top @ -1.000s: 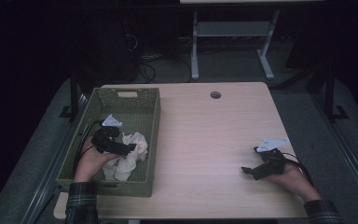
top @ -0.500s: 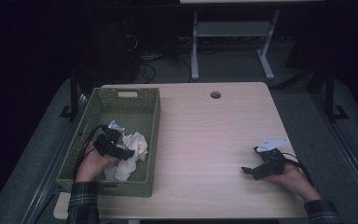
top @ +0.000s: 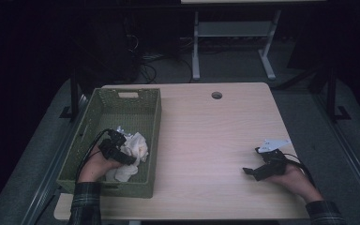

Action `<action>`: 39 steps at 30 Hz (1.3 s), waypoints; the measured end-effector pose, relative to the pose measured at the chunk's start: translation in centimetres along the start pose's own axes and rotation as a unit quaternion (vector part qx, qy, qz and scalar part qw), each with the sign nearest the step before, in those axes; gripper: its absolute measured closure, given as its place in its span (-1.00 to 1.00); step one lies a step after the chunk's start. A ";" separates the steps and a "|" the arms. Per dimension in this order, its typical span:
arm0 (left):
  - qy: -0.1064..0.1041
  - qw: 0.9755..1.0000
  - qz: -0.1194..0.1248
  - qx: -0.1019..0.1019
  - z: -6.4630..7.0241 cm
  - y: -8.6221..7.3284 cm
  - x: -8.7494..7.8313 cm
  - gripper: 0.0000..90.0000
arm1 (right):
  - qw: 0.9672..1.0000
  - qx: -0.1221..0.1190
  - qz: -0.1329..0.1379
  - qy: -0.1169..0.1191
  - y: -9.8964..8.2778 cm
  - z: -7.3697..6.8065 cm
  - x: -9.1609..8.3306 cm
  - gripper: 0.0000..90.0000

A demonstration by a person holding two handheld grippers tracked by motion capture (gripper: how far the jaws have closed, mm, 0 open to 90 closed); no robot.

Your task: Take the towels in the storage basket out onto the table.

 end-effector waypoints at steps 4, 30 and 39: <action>-0.008 1.000 -0.008 -0.015 -0.2 -0.1 0.3 -0.72 | 1.000 0.000 0.000 0.000 0.0 0.0 0.0 -1.00; -0.077 0.994 0.060 -0.039 -0.2 0.4 -3.2 0.65 | 1.000 0.001 0.001 0.000 0.0 0.0 0.0 -1.00; -0.082 0.986 0.144 -0.028 -0.2 0.7 -5.4 0.66 | 1.000 0.001 0.001 0.000 0.0 0.0 0.0 -1.00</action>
Point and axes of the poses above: each handheld gripper's, and its own axes: x roughly forward along the jaws, y roughly out of its top, z roughly to its right, the point moved 2 cm from there along x, roughly forward along the jaws, and after that the axes turned 7 degrees about -y, right-handed, at the moved point
